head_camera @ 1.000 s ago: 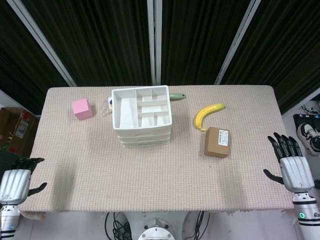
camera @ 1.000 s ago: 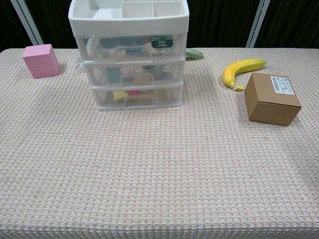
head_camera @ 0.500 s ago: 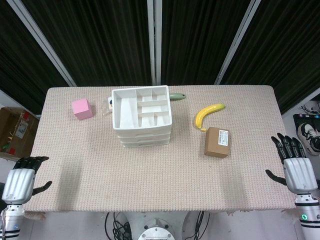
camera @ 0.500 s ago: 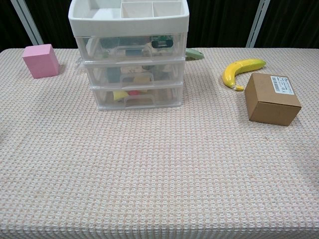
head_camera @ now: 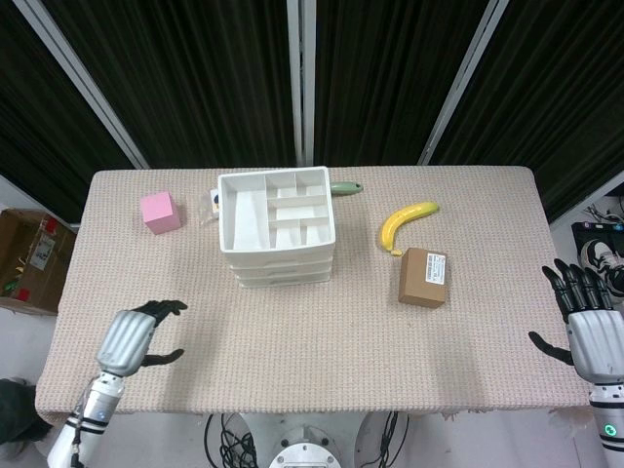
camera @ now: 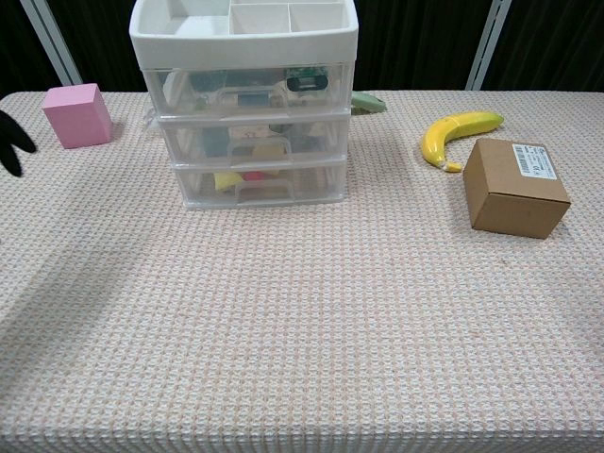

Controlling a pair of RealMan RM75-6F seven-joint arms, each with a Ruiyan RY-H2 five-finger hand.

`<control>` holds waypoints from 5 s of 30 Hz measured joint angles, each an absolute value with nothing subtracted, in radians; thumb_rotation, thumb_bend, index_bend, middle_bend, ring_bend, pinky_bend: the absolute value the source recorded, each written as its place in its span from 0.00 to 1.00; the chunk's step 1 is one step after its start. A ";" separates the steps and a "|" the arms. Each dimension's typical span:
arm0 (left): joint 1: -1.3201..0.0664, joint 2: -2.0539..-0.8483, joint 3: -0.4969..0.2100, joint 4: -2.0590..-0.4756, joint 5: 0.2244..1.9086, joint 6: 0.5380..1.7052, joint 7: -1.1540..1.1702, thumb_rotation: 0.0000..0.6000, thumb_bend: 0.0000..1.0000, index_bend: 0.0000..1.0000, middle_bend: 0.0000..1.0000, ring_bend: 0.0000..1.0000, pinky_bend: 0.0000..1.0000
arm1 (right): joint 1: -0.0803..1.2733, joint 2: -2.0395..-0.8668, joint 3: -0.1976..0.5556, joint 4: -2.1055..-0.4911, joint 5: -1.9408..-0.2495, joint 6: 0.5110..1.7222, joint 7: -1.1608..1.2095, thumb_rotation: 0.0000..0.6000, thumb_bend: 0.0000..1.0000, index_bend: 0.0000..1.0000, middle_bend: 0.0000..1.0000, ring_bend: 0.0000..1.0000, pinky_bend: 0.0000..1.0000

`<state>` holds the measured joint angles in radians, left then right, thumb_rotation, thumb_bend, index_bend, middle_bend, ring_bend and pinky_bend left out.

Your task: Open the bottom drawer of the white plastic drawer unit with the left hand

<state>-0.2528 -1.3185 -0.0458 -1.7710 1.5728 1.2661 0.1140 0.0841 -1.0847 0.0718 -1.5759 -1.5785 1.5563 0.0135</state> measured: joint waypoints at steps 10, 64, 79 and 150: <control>-0.415 -1.496 -0.133 -1.798 1.286 1.004 0.014 1.00 0.31 0.31 0.69 0.80 1.00 | 0.079 -1.073 0.066 -1.587 -1.578 1.555 0.019 1.00 0.05 0.00 0.00 0.00 0.02; -0.634 -1.920 -0.588 -1.578 0.254 0.718 -0.419 1.00 0.44 0.25 0.83 0.91 1.00 | 0.075 -1.091 0.075 -1.595 -1.561 1.550 -0.002 1.00 0.05 0.00 0.01 0.00 0.02; -0.643 -1.917 -0.606 -1.525 0.216 0.639 -0.496 1.00 0.47 0.31 0.83 0.91 1.00 | 0.079 -1.101 0.073 -1.583 -1.549 1.531 -0.002 1.00 0.05 0.00 0.01 0.00 0.02; -0.679 -1.688 -0.193 -1.731 0.838 1.027 0.234 1.00 0.49 0.16 0.79 0.93 1.00 | 0.071 -1.132 0.063 -1.529 -1.571 1.554 0.058 1.00 0.07 0.00 0.01 0.00 0.02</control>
<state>-0.6787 -1.6883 -0.1932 -1.7305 0.8375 1.0268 0.2337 0.0709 -1.1324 0.0631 -1.5286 -1.5711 1.5537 0.0584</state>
